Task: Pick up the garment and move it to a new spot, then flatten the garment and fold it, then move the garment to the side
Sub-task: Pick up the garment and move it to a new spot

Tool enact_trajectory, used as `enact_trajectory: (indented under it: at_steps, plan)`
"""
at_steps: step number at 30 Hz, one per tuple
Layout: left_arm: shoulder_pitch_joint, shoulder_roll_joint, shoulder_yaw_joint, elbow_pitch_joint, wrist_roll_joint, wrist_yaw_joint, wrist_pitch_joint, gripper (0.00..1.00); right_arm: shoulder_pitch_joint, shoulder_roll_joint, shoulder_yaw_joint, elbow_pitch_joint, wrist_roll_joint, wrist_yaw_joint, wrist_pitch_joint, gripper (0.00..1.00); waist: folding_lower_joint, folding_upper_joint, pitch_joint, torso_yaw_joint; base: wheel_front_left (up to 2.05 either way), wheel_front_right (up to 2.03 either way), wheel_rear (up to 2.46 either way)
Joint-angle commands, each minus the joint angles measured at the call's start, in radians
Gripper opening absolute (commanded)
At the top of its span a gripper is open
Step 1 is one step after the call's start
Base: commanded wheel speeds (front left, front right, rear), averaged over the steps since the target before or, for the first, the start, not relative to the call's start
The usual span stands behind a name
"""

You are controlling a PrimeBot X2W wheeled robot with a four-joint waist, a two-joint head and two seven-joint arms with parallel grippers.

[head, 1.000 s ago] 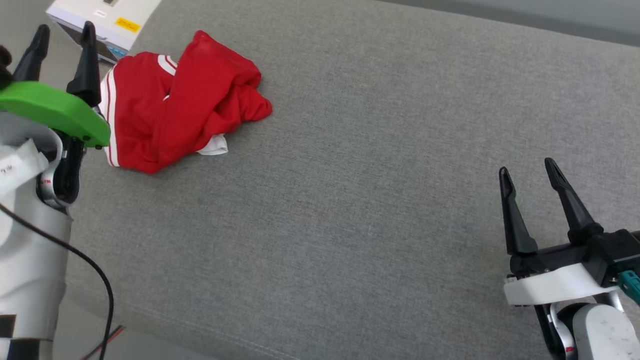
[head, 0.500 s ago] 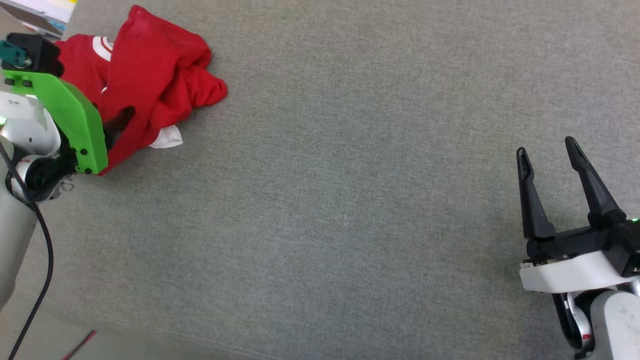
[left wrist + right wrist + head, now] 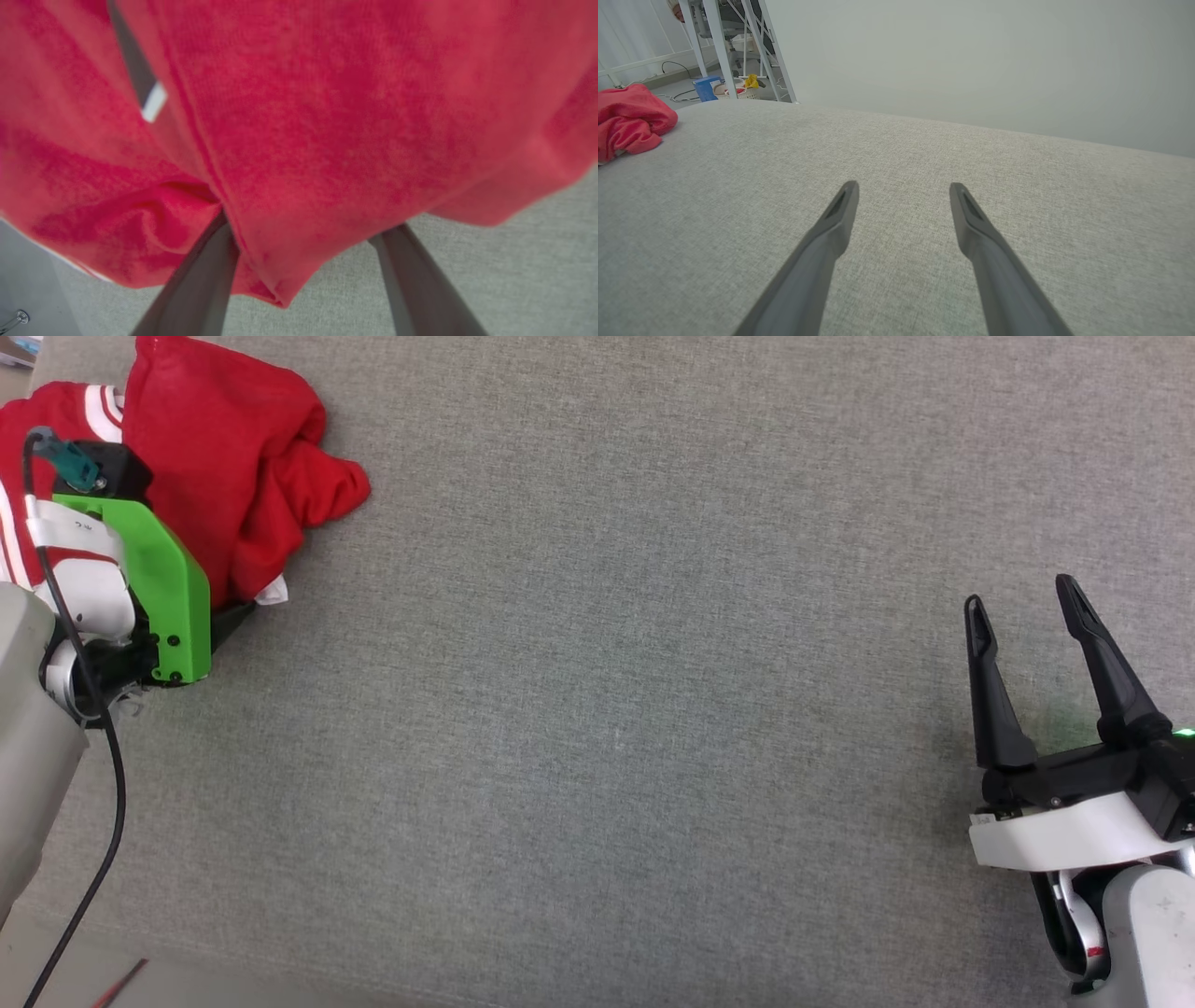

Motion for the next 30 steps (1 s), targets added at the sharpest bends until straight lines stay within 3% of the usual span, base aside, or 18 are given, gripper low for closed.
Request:
enact_trajectory:
  at_steps: [1,2,3,4,12,20,30]
  plan:
    - [0.017,-0.043,-0.037,0.015,-0.007,-0.003,-0.013,1.00,-0.022,-0.004,0.000,0.002,0.004,-0.001,-0.005,1.00,0.0000,-0.0002,-0.001,0.000,0.00,0.00,0.00]
    - [0.010,-0.040,-0.045,0.017,-0.006,-0.003,-0.031,1.00,-0.022,-0.004,0.000,0.004,0.006,-0.001,-0.005,1.00,0.0000,-0.0002,-0.003,0.001,0.00,0.00,0.00]
    - [0.003,-0.037,-0.048,0.022,-0.003,-0.003,-0.049,0.35,-0.022,-0.004,0.000,0.006,0.008,-0.001,-0.005,1.00,0.0000,-0.0002,-0.006,0.003,0.00,0.00,0.00]
    - [-0.004,-0.033,-0.056,0.025,-0.001,-0.003,-0.067,0.00,-0.022,-0.004,0.001,0.009,0.009,-0.001,-0.005,1.00,0.0000,-0.0002,-0.011,0.004,0.00,0.00,0.00]
    - [-0.051,0.018,-0.090,-0.002,0.002,-0.003,-0.229,0.00,0.000,0.010,0.004,0.022,0.021,-0.001,-0.005,1.00,0.0000,-0.0002,-0.076,0.016,0.00,0.00,0.00]
    - [-0.109,0.078,-0.130,-0.119,0.046,-0.003,-0.380,0.00,0.023,0.035,0.006,0.036,0.034,-0.001,-0.005,1.00,0.0000,-0.0002,-0.152,0.029,0.00,0.00,0.00]
    - [-0.195,0.045,-0.186,-0.312,0.151,0.003,-0.442,0.00,0.028,0.070,0.011,0.045,0.046,-0.001,-0.005,1.00,0.0000,-0.0002,-0.216,-0.031,0.00,0.00,0.00]
